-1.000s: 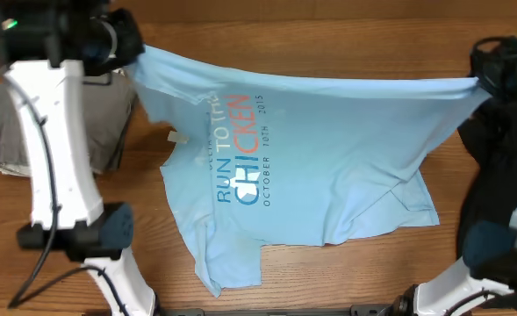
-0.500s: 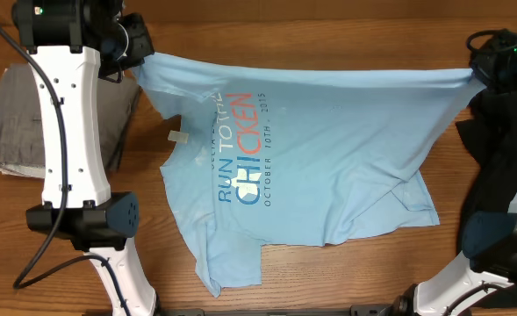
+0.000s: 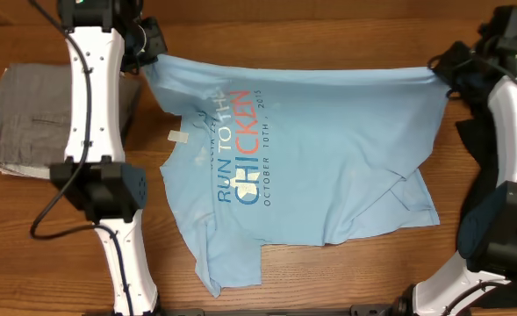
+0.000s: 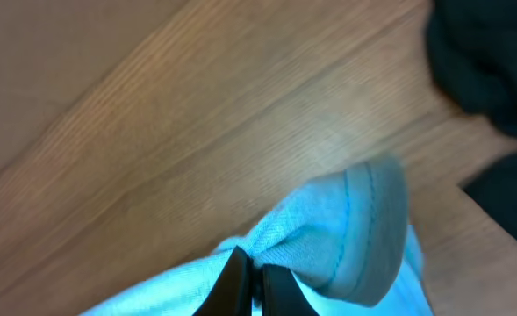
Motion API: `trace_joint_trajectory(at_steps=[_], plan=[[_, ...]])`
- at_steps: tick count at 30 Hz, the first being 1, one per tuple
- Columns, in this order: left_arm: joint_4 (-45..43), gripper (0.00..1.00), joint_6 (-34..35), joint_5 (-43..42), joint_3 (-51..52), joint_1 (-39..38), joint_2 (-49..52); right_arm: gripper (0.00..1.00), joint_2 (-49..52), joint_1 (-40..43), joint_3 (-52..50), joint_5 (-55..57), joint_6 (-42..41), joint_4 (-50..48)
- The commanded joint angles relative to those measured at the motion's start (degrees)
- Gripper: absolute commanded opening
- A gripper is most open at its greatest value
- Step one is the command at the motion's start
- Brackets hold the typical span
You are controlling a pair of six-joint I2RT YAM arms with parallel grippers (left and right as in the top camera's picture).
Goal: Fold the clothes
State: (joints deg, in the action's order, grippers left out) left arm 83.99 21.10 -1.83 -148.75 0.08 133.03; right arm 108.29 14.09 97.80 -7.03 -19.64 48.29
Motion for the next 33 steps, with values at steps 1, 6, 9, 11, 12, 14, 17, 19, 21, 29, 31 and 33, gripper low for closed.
trace_joint_trajectory(at_steps=[1,6,9,11,12,14,17,19,21,29,31,33], plan=[[-0.96,0.04,1.84,5.35,-0.22,0.31,4.57,0.04,0.02,-0.68,-4.37,0.98,1.09,-6.01],[-2.69,0.04,1.86,5.18,-0.22,0.15,9.33,0.04,3.96,-1.75,-5.29,0.96,2.10,-10.86],[-4.76,0.04,1.90,4.79,-0.22,-0.11,11.63,0.04,7.89,-2.95,-5.29,0.96,2.12,-14.23],[-6.05,0.04,1.88,4.79,-0.22,-0.20,12.44,0.04,10.10,-3.56,-5.29,0.98,2.12,-16.24],[-6.75,0.04,1.88,4.79,-0.22,-0.31,12.79,0.04,11.26,-3.85,-5.29,0.98,2.14,-17.51],[-8.13,0.04,1.86,4.79,-0.22,-0.66,13.68,0.04,13.11,-4.15,-5.29,0.98,2.12,-19.78],[-10.43,0.04,1.84,4.81,-0.22,-1.27,15.15,0.04,15.43,-4.24,-5.29,0.98,2.10,-23.28],[-12.00,0.04,1.84,4.76,-0.22,-1.66,16.48,0.04,16.57,-4.24,-5.29,1.01,2.12,-25.33],[-13.60,0.04,1.84,4.74,-0.22,-2.01,17.66,0.04,17.59,-4.22,-5.29,1.09,2.14,-27.50],[-20.61,0.05,1.81,2.47,-0.22,-2.73,19.39,0.04,20.90,-4.22,-5.29,2.73,2.12,-35.58],[-23.47,0.42,-0.48,-4.17,-0.26,-2.43,19.23,0.17,20.94,-4.22,-5.20,2.69,2.12,-38.69],[-24.48,0.91,-2.69,-9.66,-0.70,-2.21,18.86,0.64,20.63,-4.22,-4.35,2.43,2.12,-38.93]])
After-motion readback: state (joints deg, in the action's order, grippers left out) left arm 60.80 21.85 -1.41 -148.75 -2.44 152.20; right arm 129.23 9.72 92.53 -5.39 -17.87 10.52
